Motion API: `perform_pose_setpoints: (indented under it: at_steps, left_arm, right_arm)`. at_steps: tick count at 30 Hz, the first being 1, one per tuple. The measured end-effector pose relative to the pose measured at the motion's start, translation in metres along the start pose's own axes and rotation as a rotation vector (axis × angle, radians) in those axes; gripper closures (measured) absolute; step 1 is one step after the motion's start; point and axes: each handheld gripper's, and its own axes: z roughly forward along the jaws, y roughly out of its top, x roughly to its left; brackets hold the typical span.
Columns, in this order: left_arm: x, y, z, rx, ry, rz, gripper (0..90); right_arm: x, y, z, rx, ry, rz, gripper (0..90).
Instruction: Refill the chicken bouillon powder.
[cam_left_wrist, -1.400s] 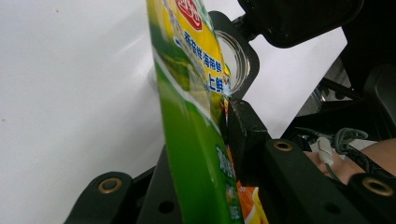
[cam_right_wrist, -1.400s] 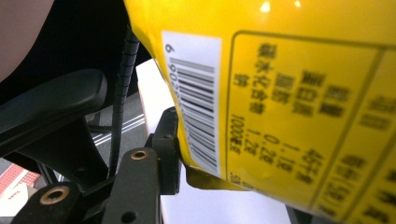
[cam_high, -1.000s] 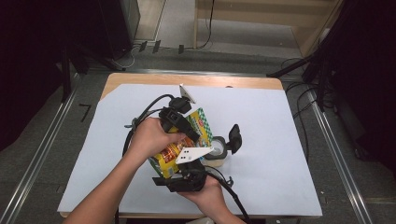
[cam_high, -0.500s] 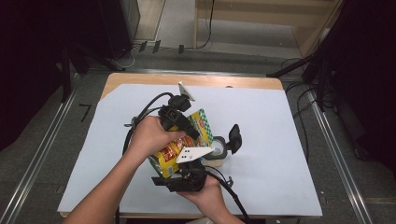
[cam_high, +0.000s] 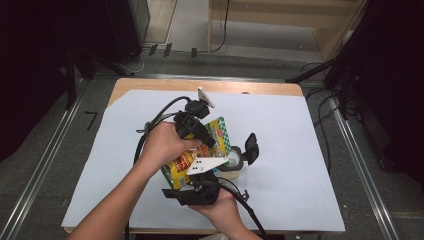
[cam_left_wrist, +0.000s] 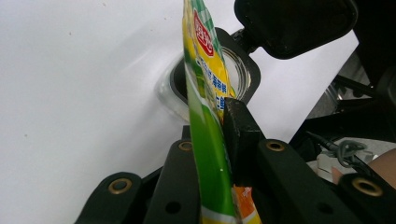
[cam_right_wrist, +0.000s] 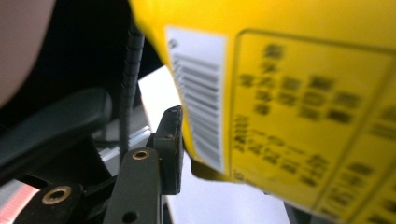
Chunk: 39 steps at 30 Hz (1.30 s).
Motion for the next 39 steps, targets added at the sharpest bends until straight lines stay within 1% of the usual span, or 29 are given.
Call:
perform_pose_setpoints:
  at_steps: [2, 3, 4, 6, 8, 10, 15, 22, 28, 33, 39]
  left_arm:
    - [-0.001, 0.0, 0.001, 0.004, 0.007, 0.005, 85.3]
    - [-0.001, 0.0, 0.001, 0.004, 0.007, 0.005, 85.3]
    - [-0.001, 0.0, 0.001, -0.002, 0.01, 0.003, 85.3]
    - [-0.002, 0.001, 0.0, -0.012, 0.011, 0.001, 85.3]
    - [-0.002, 0.002, 0.0, -0.009, 0.009, 0.002, 85.3]
    - [-0.002, 0.002, -0.001, -0.006, 0.009, -0.004, 85.1]
    - [-0.001, 0.003, -0.003, -0.009, 0.013, -0.011, 84.4]
    - [0.0, 0.006, -0.006, 0.001, 0.014, -0.019, 84.5]
    - [-0.002, 0.009, -0.006, 0.017, 0.032, -0.012, 84.5]
    - [-0.003, 0.011, -0.004, 0.025, 0.035, -0.009, 84.6]
    - [-0.002, 0.012, -0.002, 0.032, 0.028, -0.01, 85.1]
  right_arm:
    - [0.001, -0.001, 0.001, 0.009, -0.013, -0.018, 62.5]
    - [0.001, -0.001, 0.001, 0.009, -0.013, -0.018, 62.5]
    - [0.0, -0.001, 0.001, 0.014, -0.025, -0.029, 63.8]
    - [0.0, -0.001, 0.001, 0.013, -0.033, -0.03, 64.5]
    - [-0.001, 0.0, 0.001, 0.011, -0.035, -0.026, 64.9]
    - [-0.001, 0.001, 0.0, 0.007, -0.033, -0.024, 65.0]
    - [-0.001, 0.002, 0.001, -0.01, -0.009, 0.001, 65.1]
    - [-0.001, 0.005, 0.001, -0.013, 0.012, 0.004, 65.2]
    - [-0.002, 0.007, 0.0, -0.023, 0.018, 0.007, 65.2]
    - [-0.003, 0.007, 0.0, -0.023, 0.021, 0.014, 65.1]
    - [-0.004, 0.006, 0.0, -0.024, 0.024, 0.024, 64.3]
